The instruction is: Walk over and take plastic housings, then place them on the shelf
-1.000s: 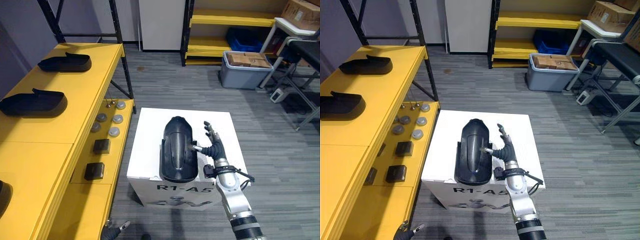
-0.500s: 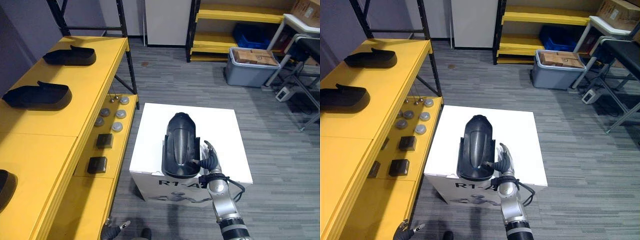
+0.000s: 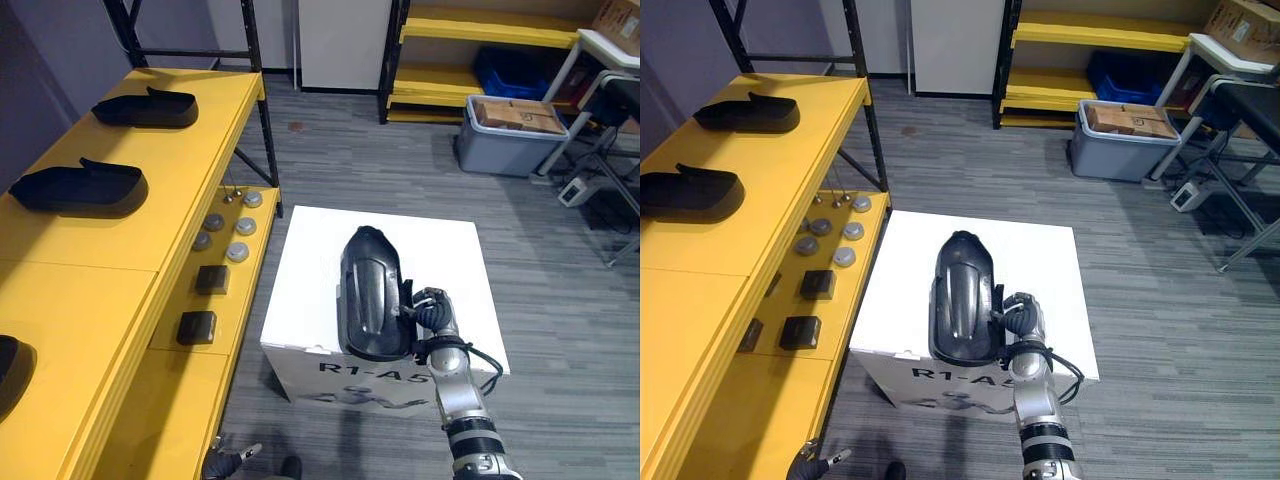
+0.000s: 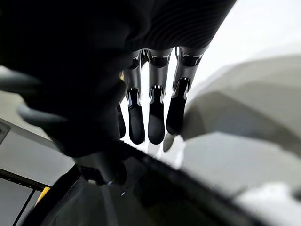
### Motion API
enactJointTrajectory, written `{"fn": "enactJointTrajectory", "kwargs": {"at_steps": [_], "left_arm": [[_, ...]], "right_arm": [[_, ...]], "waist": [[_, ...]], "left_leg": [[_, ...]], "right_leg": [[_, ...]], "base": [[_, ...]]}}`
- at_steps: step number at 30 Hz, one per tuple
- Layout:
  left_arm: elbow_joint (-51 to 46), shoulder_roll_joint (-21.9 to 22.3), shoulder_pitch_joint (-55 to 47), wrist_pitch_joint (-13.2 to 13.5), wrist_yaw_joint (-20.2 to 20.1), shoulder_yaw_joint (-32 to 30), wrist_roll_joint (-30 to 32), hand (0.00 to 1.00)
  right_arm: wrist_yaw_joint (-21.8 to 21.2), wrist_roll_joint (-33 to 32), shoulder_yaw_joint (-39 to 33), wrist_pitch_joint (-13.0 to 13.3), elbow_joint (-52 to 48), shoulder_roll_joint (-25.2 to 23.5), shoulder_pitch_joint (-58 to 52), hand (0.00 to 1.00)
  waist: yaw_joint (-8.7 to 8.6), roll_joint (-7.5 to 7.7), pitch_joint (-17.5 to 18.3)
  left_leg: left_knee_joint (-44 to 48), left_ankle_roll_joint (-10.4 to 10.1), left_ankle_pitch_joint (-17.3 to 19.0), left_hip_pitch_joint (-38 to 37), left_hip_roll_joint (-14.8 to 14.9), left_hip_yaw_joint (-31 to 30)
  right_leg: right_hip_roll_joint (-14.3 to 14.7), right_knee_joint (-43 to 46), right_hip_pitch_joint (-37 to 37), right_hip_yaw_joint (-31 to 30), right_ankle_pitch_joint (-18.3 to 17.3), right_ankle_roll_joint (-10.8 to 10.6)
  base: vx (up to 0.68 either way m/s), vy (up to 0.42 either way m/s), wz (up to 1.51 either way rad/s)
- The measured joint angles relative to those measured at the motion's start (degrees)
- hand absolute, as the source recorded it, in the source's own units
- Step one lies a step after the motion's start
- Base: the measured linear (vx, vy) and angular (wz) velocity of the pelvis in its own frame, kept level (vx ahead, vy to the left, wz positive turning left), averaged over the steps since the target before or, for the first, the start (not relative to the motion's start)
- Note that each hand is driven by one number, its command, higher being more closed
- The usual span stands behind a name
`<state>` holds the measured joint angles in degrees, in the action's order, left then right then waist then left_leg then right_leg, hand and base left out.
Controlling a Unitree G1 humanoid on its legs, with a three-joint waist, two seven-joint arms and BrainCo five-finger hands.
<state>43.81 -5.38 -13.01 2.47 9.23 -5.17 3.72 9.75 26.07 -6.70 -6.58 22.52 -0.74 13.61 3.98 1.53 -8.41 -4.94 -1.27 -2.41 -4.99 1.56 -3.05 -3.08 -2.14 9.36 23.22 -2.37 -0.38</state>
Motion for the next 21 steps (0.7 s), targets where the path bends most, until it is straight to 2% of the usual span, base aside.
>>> {"fn": "enactJointTrajectory", "kwargs": {"at_steps": [6,14,16,21], "left_arm": [[0.03,-0.37,0.00,0.01,-0.47,0.19,-0.34,0.00],[-0.50,-0.31,-0.16,0.02,-0.36,0.20,-1.36,0.00],[-2.02,0.00,-0.24,0.04,-0.05,0.21,-1.35,0.00],[-13.32,2.60,-1.37,0.45,0.95,0.28,-1.44,0.00]], "right_arm": [[-2.04,-3.32,1.07,0.95,0.93,0.07,0.05,1.00],[-0.99,-6.36,2.31,1.40,0.41,-0.24,0.05,1.00],[-0.15,-6.61,2.44,1.76,-0.42,-0.39,0.03,1.00],[3.27,-6.56,2.31,1.87,-6.14,-0.54,-0.52,1.00]], "waist": [[-0.01,0.32,-0.02],[0.09,0.34,0.01],[0.13,0.33,0.02],[0.63,0.27,0.00]], "left_leg": [[0.00,-0.09,0.06,-0.38,0.11,0.12],[0.00,-0.10,0.07,-0.60,0.24,0.47],[0.01,-0.10,0.07,-0.60,0.19,0.55],[0.17,-0.10,0.06,-0.09,0.02,0.32]], "right_leg": [[0.04,-0.35,0.58,-0.01,0.01,-0.01],[-0.15,-0.28,0.62,-0.37,0.20,-0.25],[-0.21,-0.28,0.61,-0.40,0.27,-0.34],[-0.37,-0.27,0.26,-0.32,0.33,-0.44]], "base": [[0.00,0.000,0.00],[0.00,0.000,-0.01],[0.00,-0.001,-0.02],[0.00,-0.001,0.01]]}}
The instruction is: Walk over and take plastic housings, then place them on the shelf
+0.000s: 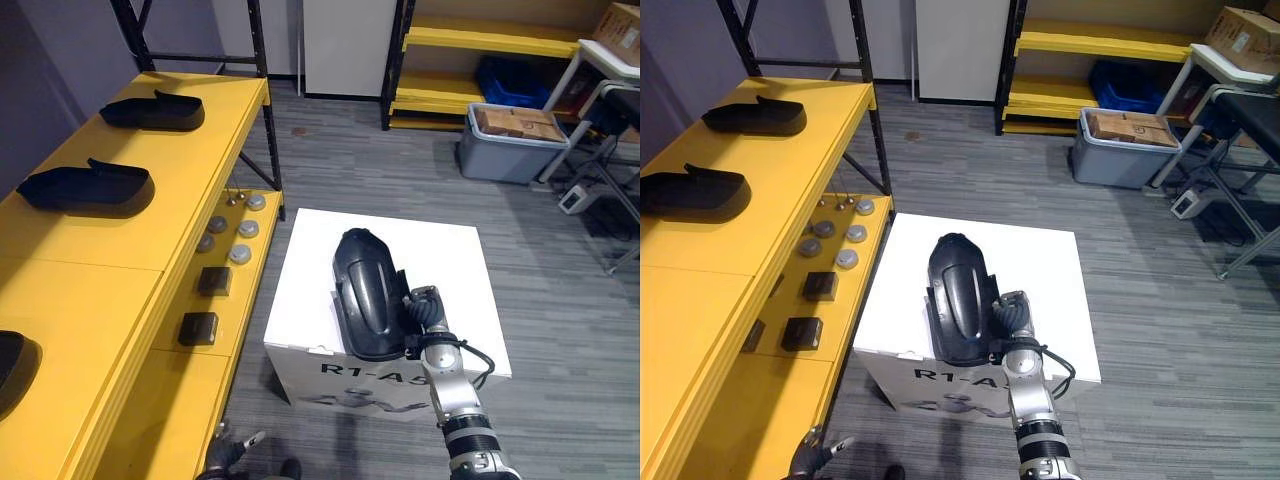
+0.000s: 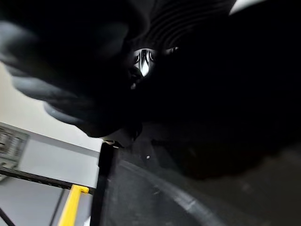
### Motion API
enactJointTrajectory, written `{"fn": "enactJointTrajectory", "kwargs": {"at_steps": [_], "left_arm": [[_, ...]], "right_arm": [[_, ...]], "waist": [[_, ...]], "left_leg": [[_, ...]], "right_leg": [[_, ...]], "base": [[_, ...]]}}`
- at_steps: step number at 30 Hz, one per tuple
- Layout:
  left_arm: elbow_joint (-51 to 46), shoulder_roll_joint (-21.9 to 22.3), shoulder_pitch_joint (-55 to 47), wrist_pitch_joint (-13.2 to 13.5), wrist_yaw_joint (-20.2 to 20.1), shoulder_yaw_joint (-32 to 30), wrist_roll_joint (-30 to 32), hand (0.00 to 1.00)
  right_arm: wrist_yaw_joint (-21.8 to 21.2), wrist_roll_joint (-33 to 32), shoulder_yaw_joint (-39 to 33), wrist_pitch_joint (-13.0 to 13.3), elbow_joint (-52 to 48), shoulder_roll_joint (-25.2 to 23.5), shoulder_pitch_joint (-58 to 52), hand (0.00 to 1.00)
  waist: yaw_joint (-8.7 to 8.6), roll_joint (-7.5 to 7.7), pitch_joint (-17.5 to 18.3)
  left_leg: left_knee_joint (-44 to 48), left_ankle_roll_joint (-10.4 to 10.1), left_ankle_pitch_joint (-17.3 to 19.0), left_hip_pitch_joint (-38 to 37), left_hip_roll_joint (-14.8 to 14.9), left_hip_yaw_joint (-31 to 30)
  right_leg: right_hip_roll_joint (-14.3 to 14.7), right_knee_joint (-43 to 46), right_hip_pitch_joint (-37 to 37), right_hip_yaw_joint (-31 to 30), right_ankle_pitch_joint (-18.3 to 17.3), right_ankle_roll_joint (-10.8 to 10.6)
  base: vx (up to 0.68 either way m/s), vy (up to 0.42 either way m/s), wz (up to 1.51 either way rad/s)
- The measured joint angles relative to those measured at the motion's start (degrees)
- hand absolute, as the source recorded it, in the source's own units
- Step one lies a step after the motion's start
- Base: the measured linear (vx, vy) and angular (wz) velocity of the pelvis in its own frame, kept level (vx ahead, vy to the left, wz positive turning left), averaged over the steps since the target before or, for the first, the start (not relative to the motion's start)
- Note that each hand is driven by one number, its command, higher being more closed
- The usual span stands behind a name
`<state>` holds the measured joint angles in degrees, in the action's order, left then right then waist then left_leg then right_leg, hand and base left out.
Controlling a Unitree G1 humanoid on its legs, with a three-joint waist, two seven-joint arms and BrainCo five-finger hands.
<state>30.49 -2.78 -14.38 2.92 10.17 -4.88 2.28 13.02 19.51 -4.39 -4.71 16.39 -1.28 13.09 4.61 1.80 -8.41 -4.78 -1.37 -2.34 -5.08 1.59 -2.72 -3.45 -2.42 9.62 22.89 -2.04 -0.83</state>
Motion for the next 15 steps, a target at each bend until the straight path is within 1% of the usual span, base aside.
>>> {"fn": "enactJointTrajectory", "kwargs": {"at_steps": [2,4,5,7,8,10,13,15], "left_arm": [[-4.84,1.35,-0.47,0.23,0.87,-1.45,-0.44,0.00],[-13.56,3.26,-1.48,0.75,1.95,-4.36,-0.50,0.00],[-15.65,3.60,-1.64,0.88,2.17,-4.98,-0.50,0.00],[-23.44,4.53,-1.67,1.60,3.39,-6.92,-0.50,0.00],[-25.09,4.69,-1.65,1.91,3.50,-7.17,-0.50,0.00],[-31.52,5.13,-1.58,2.76,4.20,-7.15,-0.48,0.00],[-37.18,5.86,-1.52,3.47,4.91,-6.48,-0.49,0.00],[-42.37,5.97,-1.40,4.36,5.64,-3.79,-0.48,0.00]], "right_arm": [[1.20,0.00,-0.06,0.04,-2.12,-0.01,-0.20,1.00],[2.78,0.04,-0.33,0.13,-7.08,-0.01,-0.92,1.00],[3.15,0.04,-0.51,0.32,-8.36,-0.03,-1.15,1.00],[4.54,0.07,-1.50,1.09,-13.09,-0.24,-1.60,1.00],[4.88,0.13,-1.69,1.34,-13.95,-0.32,-1.60,1.00],[5.75,0.33,-2.42,1.76,-16.34,-0.68,-1.62,1.00],[6.20,0.55,-2.23,1.78,-18.21,-1.16,-1.88,1.00],[6.22,0.70,-2.09,1.92,-19.90,-1.43,-2.08,1.00]], "waist": [[-0.01,-0.05,-0.04],[-0.06,-0.07,-0.04],[-0.07,-0.07,-0.05],[-0.02,-0.08,-0.04],[-0.07,-0.08,-0.04],[-0.14,-0.10,-0.03],[-0.29,-0.12,-0.01],[-0.34,-0.23,0.04]], "left_leg": [[0.05,0.00,0.00,0.03,-0.05,-0.06],[0.31,0.00,0.02,0.05,-0.17,-0.20],[0.42,-0.02,0.03,0.05,-0.21,-0.28],[0.86,-0.08,0.10,0.03,-0.40,-0.39],[0.91,-0.07,0.10,0.04,-0.44,-0.40],[1.07,-0.04,0.13,-0.02,-0.58,-0.43],[1.14,0.03,0.17,-0.12,-0.67,-0.55],[1.21,0.09,0.21,-0.16,-0.70,-0.87]], "right_leg": [[-0.06,0.00,-0.01,0.00,0.00,0.00],[-0.15,0.01,0.15,0.06,-0.01,-0.01],[-0.19,0.01,0.25,0.11,-0.02,-0.01],[-0.40,0.03,0.49,0.20,-0.06,-0.06],[-0.44,0.03,0.51,0.20,-0.06,-0.07],[-0.61,0.07,0.65,0.24,-0.11,-0.13],[-0.71,0.19,0.79,0.41,-0.20,-0.25],[-0.84,0.81,0.76,0.76,-0.38,-0.43]], "base": [[0.00,0.000,0.00],[0.01,-0.010,0.02],[0.02,-0.012,0.06],[0.00,0.000,0.00],[0.00,0.000,0.00],[0.00,0.000,0.00],[0.00,-0.001,0.02],[-0.02,-0.002,0.08]]}}
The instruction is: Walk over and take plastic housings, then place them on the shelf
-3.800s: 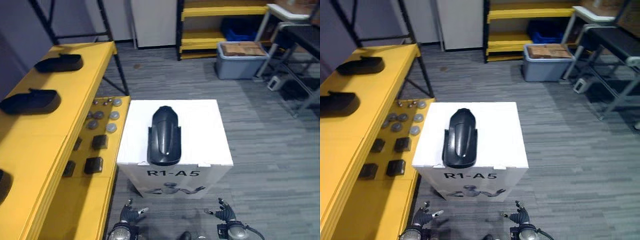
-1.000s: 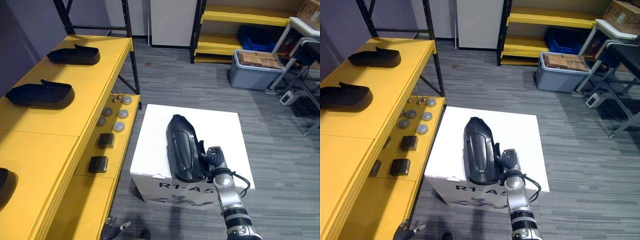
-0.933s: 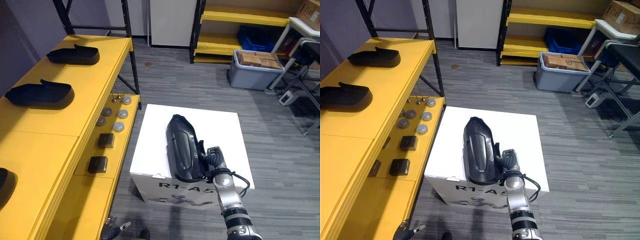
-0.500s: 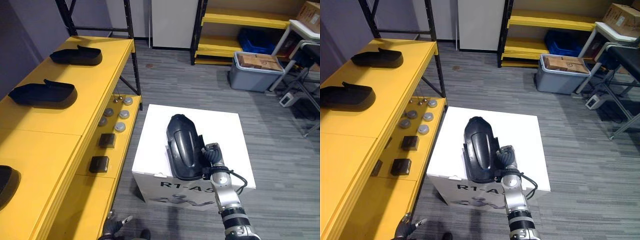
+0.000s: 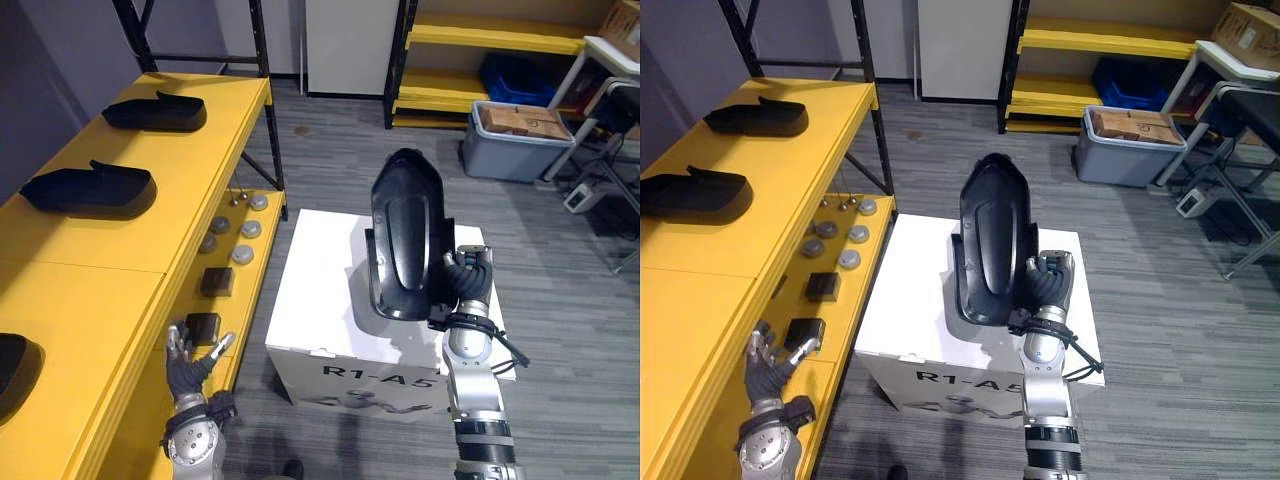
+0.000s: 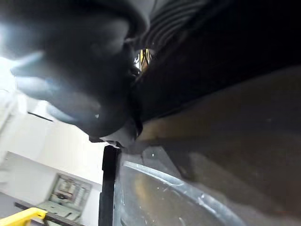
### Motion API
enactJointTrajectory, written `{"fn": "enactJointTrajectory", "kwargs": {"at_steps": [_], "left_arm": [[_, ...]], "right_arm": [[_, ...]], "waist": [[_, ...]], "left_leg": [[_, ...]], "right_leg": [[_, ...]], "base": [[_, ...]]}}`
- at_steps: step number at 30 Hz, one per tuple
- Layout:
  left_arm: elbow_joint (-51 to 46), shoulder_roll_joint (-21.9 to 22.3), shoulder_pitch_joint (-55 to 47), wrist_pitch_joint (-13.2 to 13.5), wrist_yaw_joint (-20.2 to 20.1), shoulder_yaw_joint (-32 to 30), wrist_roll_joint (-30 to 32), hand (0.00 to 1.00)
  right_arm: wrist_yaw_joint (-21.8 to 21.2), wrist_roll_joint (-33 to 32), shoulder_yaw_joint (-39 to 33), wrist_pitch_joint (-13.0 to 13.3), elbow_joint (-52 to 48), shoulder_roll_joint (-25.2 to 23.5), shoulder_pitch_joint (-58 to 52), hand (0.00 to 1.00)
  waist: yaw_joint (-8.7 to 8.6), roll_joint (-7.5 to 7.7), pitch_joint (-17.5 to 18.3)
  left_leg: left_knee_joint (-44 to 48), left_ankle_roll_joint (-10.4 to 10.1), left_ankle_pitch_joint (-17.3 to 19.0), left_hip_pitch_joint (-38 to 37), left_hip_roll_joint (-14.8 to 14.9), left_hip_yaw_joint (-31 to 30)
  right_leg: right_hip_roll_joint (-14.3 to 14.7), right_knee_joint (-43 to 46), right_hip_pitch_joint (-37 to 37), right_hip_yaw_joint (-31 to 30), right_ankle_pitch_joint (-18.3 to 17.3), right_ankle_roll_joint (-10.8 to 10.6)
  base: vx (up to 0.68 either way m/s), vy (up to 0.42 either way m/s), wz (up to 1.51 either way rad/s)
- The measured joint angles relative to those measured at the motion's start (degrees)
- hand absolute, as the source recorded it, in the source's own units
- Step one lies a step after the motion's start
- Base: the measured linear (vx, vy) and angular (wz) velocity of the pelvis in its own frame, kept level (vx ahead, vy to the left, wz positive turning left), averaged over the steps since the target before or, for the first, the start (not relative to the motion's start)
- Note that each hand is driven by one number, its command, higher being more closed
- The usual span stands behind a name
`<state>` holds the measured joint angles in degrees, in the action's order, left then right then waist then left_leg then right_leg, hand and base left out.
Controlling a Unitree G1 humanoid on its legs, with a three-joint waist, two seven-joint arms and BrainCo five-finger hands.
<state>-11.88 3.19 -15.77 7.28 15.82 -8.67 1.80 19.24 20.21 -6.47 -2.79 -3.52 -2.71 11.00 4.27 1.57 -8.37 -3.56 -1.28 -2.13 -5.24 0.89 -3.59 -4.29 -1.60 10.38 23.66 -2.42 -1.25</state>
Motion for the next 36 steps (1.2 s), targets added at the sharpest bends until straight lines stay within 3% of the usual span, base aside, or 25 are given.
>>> {"fn": "enactJointTrajectory", "kwargs": {"at_steps": [6,11,16,22,23,29,33,36], "left_arm": [[-3.25,-0.64,2.90,1.58,-0.38,10.45,-0.61,0.00],[0.39,-1.75,8.98,1.67,-1.87,18.89,-2.87,0.00],[4.65,-1.81,13.85,1.34,-1.60,23.54,-5.64,0.00],[6.46,-3.52,15.96,0.90,0.24,23.96,-10.19,0.00],[6.59,-3.80,16.52,0.85,0.29,24.03,-11.31,1.00],[6.86,-4.96,17.73,0.48,1.95,24.23,-15.93,1.00],[7.85,-6.94,18.02,0.27,2.47,26.12,-18.25,1.00],[8.69,-6.92,18.28,-0.08,2.69,26.42,-20.41,1.00]], "right_arm": [[0.48,1.12,5.25,1.39,-3.09,0.00,0.02,1.00],[0.24,2.16,12.48,1.96,-4.52,-0.22,0.33,1.00],[-0.24,2.18,18.72,2.64,-4.69,-0.27,0.71,1.00],[-0.17,2.11,20.35,2.87,-4.74,-0.29,2.03,1.00],[-0.10,2.10,20.50,2.88,-4.77,-0.19,2.10,1.00],[0.02,2.01,21.39,3.08,-4.79,1.08,2.09,1.00],[-0.50,0.96,26.16,4.07,-4.84,4.75,2.07,1.00],[-0.65,0.86,27.68,5.98,-5.94,4.93,1.96,1.00]], "waist": [[-0.42,-1.05,0.68],[-0.59,-1.40,1.73],[-1.00,-1.38,2.64],[-1.86,-1.38,3.72],[-2.08,-1.37,3.83],[-2.13,-1.42,4.70],[-2.69,-1.39,5.37],[-3.15,-1.39,5.45]], "left_leg": [[0.10,0.04,-0.01,-0.06,-0.18,-0.11],[0.28,0.04,-0.01,-0.06,-0.10,0.45],[0.28,0.05,-0.01,-0.14,-0.08,0.95],[0.27,0.05,-0.01,-0.10,-0.01,2.13],[0.27,0.05,0.00,-0.10,-0.01,2.20],[0.28,0.05,0.00,-0.02,0.13,2.90],[0.28,0.05,0.00,0.01,0.13,2.97],[0.30,0.07,0.01,0.01,0.17,3.30]], "right_leg": [[-0.29,0.60,-0.10,0.15,-0.08,-0.10],[-0.24,0.74,-0.36,-0.55,-0.05,-0.07],[-0.23,0.73,-0.56,-1.16,0.00,-0.02],[-0.18,0.64,-1.16,-2.50,0.22,0.16],[-0.18,0.64,-1.21,-2.59,0.28,0.16],[-0.01,0.11,-1.33,-3.08,0.80,0.33],[0.01,0.09,-1.39,-3.15,0.91,0.34],[0.05,0.09,-1.44,-3.35,1.02,0.42]], "base": [[0.00,0.001,0.02],[0.00,-0.005,-0.05],[0.01,-0.009,-0.06],[0.01,-0.006,-0.11],[0.00,-0.006,-0.05],[0.00,-0.002,-0.05],[0.00,0.000,0.00],[0.00,0.000,0.00]]}}
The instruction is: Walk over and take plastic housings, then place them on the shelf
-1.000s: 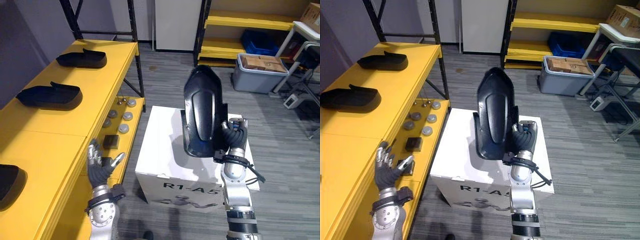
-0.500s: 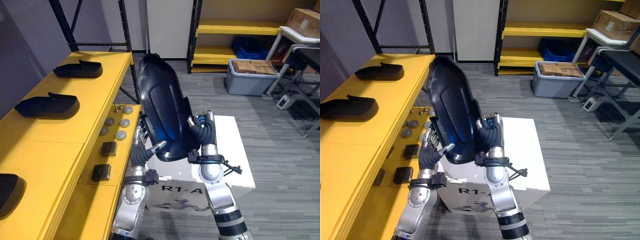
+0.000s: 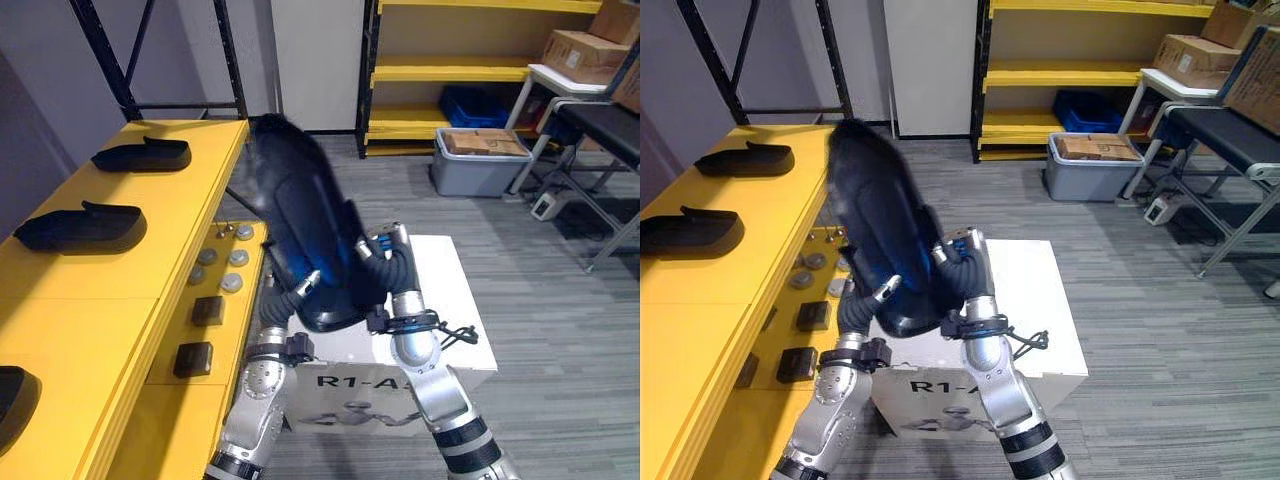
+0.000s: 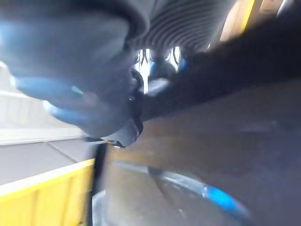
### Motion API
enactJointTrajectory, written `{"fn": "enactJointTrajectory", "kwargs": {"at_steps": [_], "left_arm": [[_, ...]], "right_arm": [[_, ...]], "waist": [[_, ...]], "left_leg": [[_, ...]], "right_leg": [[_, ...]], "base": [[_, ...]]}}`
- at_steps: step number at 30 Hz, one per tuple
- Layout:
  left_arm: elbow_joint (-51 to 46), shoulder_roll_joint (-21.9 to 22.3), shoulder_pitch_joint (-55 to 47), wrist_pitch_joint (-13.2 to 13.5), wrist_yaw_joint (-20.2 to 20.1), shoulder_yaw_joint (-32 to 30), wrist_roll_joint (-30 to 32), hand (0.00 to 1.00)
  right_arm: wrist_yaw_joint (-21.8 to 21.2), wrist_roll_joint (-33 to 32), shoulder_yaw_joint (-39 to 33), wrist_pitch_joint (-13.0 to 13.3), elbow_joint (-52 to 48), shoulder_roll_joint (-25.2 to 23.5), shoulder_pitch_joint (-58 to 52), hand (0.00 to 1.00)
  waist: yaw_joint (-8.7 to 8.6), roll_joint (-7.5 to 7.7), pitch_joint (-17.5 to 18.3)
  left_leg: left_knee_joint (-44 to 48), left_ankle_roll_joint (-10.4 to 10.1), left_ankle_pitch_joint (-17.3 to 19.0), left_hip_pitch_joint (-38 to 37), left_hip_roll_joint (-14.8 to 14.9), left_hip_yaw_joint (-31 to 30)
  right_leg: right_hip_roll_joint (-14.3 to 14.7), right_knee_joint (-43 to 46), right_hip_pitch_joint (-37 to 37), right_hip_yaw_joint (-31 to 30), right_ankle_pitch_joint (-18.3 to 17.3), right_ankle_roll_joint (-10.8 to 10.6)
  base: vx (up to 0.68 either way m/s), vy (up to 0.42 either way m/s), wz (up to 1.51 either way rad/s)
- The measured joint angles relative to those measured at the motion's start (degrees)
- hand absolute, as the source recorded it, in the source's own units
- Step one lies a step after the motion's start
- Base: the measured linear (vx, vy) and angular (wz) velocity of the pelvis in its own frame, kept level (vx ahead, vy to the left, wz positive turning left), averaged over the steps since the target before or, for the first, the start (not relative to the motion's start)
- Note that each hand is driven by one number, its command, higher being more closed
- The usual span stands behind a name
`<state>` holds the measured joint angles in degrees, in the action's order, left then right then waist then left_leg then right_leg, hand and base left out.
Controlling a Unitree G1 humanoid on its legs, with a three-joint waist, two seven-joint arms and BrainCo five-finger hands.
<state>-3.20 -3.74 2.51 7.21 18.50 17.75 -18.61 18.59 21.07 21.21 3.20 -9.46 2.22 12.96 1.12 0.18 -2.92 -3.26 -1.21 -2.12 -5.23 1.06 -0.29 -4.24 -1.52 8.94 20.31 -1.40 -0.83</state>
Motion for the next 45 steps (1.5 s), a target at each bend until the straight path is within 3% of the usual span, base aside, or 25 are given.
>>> {"fn": "enactJointTrajectory", "kwargs": {"at_steps": [7,8,16,25,26,30,33,38,45], "left_arm": [[0.11,-0.05,0.50,-1.03,0.18,0.08,-0.53,1.00],[0.14,-0.05,0.50,-1.24,0.18,0.09,-0.53,1.00],[0.14,-0.04,0.50,-1.42,0.01,-0.01,-1.41,1.00],[-1.33,1.97,0.34,-2.44,-4.40,-2.25,3.31,1.00],[-1.67,2.55,0.20,-2.53,-5.07,-2.48,4.26,1.00],[-5.30,3.34,-4.75,-1.92,-7.24,-8.95,4.35,1.00],[-5.98,2.83,-8.48,-1.76,-7.08,-15.28,4.83,1.00],[-9.68,2.77,-12.48,-1.67,-7.67,-16.40,7.03,1.00],[-14.09,3.31,-16.22,-0.28,-10.17,-18.39,7.08,1.00]], "right_arm": [[0.27,0.00,0.01,1.14,-0.77,0.19,-1.63,1.00],[0.34,0.00,0.01,1.40,-0.77,0.23,-1.92,0.00],[0.05,-2.82,0.09,2.65,-0.65,0.53,-2.74,0.00],[-8.30,-18.52,-8.87,5.78,-4.38,2.45,-5.67,0.00],[-8.98,-20.51,-10.91,6.47,-5.58,2.40,-6.02,0.00],[-6.94,-30.01,-32.88,7.99,-7.11,2.68,-6.15,0.00],[-5.68,-31.04,-42.92,8.91,-6.38,6.40,-10.31,0.00],[-6.74,-29.72,-47.00,8.79,6.09,8.57,-16.29,0.00],[-12.99,-28.23,-46.81,4.29,35.65,8.56,-22.27,0.00]], "waist": [[-0.32,-0.01,0.85],[-0.34,-0.01,0.86],[-0.37,0.00,1.01],[-0.23,0.02,1.16],[-0.28,0.02,1.16],[-0.37,0.01,1.16],[-1.64,-0.02,1.17],[-2.26,-0.08,1.19],[-2.65,-1.42,1.16]], "left_leg": [[0.05,0.01,0.01,0.02,0.05,0.22],[0.05,0.01,0.01,0.03,0.06,0.24],[0.03,0.01,0.01,0.02,0.06,0.28],[-0.13,0.02,0.00,-0.15,0.23,0.89],[-0.19,0.02,0.00,-0.14,0.25,0.92],[-0.34,0.05,0.03,-0.33,0.37,1.78],[-0.48,0.07,0.07,-0.32,0.66,2.03],[-0.30,-0.03,0.73,-0.20,1.02,2.52],[0.21,0.27,1.38,0.17,0.93,2.75]], "right_leg": [[0.04,0.01,-0.22,-0.52,0.10,0.08],[0.06,0.00,-0.24,-0.54,0.10,0.08],[0.06,-0.01,-0.26,-0.58,0.13,0.10],[0.16,0.05,-0.40,-1.03,0.14,0.08],[0.18,0.06,-0.46,-1.08,0.15,0.08],[0.28,0.07,-0.81,-2.22,0.15,0.06],[0.56,0.02,-1.02,-2.49,0.15,0.06],[0.89,0.02,-1.41,-3.22,0.15,0.05],[0.79,0.14,-1.70,-3.74,0.08,-0.02]], "base": [[-0.01,0.001,-0.03],[0.00,0.000,0.00],[0.00,0.000,0.00],[0.00,0.000,-0.02],[0.00,-0.001,-0.06],[0.01,0.002,-0.12],[0.01,-0.013,-0.06],[0.00,-0.005,-0.07],[0.00,0.005,-0.03]]}}
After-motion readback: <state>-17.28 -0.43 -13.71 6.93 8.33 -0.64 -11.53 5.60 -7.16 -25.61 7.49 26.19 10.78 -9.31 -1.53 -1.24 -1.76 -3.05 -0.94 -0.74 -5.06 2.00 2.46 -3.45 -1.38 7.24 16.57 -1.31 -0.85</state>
